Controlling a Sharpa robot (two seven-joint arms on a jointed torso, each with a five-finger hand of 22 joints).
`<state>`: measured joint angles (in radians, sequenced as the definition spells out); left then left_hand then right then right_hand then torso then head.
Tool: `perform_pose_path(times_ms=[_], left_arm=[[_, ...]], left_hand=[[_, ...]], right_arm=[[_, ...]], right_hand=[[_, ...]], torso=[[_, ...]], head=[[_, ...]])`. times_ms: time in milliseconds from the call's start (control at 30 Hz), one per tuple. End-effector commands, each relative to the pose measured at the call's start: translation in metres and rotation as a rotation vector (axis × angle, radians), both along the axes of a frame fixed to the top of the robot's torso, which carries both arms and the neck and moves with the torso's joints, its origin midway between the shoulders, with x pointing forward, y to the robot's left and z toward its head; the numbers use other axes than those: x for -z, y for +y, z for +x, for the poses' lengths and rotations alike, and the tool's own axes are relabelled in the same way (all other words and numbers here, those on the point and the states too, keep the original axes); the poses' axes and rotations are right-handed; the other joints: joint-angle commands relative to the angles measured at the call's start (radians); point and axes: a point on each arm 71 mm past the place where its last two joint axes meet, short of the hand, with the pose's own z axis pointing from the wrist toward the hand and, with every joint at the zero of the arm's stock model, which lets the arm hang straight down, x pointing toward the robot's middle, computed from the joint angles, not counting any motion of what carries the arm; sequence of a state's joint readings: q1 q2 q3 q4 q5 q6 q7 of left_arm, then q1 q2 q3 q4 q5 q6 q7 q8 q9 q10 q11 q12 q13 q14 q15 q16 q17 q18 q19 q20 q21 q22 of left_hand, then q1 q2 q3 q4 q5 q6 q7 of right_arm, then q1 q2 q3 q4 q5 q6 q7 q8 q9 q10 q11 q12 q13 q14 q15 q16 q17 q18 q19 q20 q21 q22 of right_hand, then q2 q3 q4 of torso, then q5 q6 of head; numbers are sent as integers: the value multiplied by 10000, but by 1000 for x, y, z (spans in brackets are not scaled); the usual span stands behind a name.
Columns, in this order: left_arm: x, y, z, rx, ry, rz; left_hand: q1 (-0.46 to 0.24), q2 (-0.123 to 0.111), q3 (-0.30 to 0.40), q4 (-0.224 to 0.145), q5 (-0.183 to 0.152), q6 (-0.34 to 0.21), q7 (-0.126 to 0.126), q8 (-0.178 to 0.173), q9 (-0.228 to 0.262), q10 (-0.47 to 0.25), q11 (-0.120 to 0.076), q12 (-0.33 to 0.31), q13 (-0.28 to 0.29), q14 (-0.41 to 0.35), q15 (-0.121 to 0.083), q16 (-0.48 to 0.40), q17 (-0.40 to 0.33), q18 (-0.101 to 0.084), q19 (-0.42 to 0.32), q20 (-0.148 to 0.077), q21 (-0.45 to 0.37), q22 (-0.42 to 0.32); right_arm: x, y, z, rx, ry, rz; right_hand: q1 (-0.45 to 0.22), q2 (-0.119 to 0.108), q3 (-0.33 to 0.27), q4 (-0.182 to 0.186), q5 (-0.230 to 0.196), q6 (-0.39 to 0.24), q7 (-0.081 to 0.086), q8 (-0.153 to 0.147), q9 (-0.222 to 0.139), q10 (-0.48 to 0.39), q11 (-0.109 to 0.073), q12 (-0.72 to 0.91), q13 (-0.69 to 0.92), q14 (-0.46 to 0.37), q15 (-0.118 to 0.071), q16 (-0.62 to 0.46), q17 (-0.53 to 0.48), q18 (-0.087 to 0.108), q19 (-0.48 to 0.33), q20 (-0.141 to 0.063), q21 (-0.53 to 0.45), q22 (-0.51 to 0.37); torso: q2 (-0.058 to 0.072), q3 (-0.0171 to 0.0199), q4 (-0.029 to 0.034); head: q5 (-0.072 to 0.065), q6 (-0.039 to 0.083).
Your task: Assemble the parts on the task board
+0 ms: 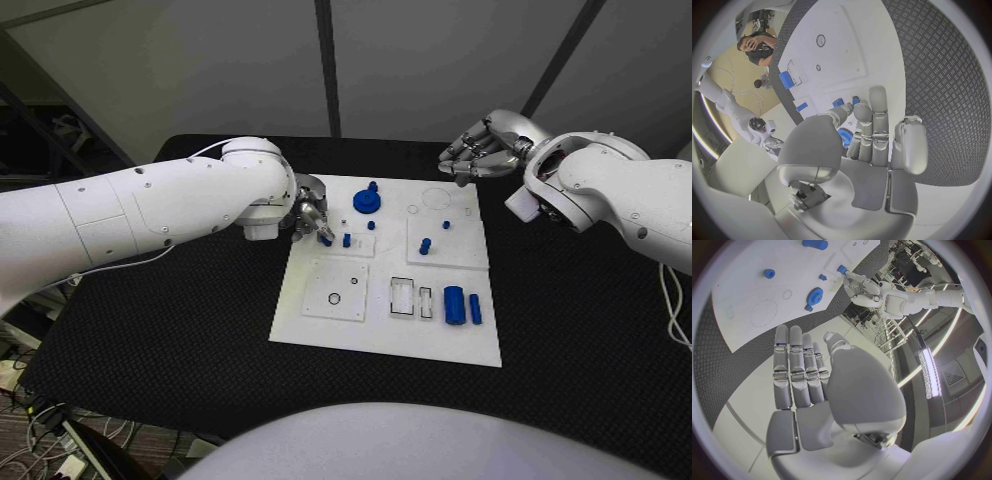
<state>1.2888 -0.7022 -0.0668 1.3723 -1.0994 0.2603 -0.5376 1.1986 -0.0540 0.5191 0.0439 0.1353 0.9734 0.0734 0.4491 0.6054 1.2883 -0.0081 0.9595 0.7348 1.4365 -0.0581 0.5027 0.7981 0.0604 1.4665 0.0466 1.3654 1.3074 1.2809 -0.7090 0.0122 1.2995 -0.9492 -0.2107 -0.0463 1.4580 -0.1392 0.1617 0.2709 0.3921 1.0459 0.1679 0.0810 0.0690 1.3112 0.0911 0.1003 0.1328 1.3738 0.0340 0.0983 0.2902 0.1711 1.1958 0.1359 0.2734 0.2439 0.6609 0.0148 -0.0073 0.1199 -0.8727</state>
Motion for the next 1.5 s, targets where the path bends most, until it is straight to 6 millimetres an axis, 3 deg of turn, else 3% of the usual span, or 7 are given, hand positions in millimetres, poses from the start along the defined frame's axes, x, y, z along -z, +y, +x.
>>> perform_pose_path(times_ms=[33,733,1300,1500], left_arm=[[2,-2,-2,220,298,114],[5,-3,0,267,533,279],[6,-8,4,273,555,320],[6,-9,4,275,550,318]], left_hand=[[5,-20,1302,-1262,33,-14,-72,46,101,57,-25,14,10,6,-46,42,5,-180,201,5,62,2060],[-131,-47,1405,-1230,66,4,-76,69,172,116,-23,118,149,8,-45,42,4,-173,187,1,22,2052],[-931,-205,1134,-886,-60,263,-277,161,407,317,-158,395,468,31,-121,77,26,-203,256,-34,152,2095],[-1197,-364,852,-786,-61,333,-318,111,427,228,-188,164,170,34,-143,84,33,-212,281,-54,192,2108]], right_arm=[[-1,1,0,-92,-27,46],[-1,1,0,-87,-35,50],[-1,1,0,-98,-32,51],[-1,1,0,-95,-34,51]], right_hand=[[-25,40,32,35,63,-98,6,49,9,-67,-7,16,14,-78,16,-40,15,109,30,44,-65,-15],[-25,40,32,35,63,-98,6,49,9,-67,-7,16,14,-78,16,-40,15,109,30,44,-65,-15],[-25,40,32,35,63,-98,6,49,9,-67,-7,16,14,-78,16,-40,15,109,30,44,-65,-15],[-25,40,32,35,63,-98,6,49,9,-67,-7,16,14,-78,16,-40,15,109,30,44,-65,-15]], torso=[[10,-3,3],[2,6,-4],[-3,5,-3],[-3,7,2]], head=[[-3,1],[-23,1],[-35,1],[-50,1]])
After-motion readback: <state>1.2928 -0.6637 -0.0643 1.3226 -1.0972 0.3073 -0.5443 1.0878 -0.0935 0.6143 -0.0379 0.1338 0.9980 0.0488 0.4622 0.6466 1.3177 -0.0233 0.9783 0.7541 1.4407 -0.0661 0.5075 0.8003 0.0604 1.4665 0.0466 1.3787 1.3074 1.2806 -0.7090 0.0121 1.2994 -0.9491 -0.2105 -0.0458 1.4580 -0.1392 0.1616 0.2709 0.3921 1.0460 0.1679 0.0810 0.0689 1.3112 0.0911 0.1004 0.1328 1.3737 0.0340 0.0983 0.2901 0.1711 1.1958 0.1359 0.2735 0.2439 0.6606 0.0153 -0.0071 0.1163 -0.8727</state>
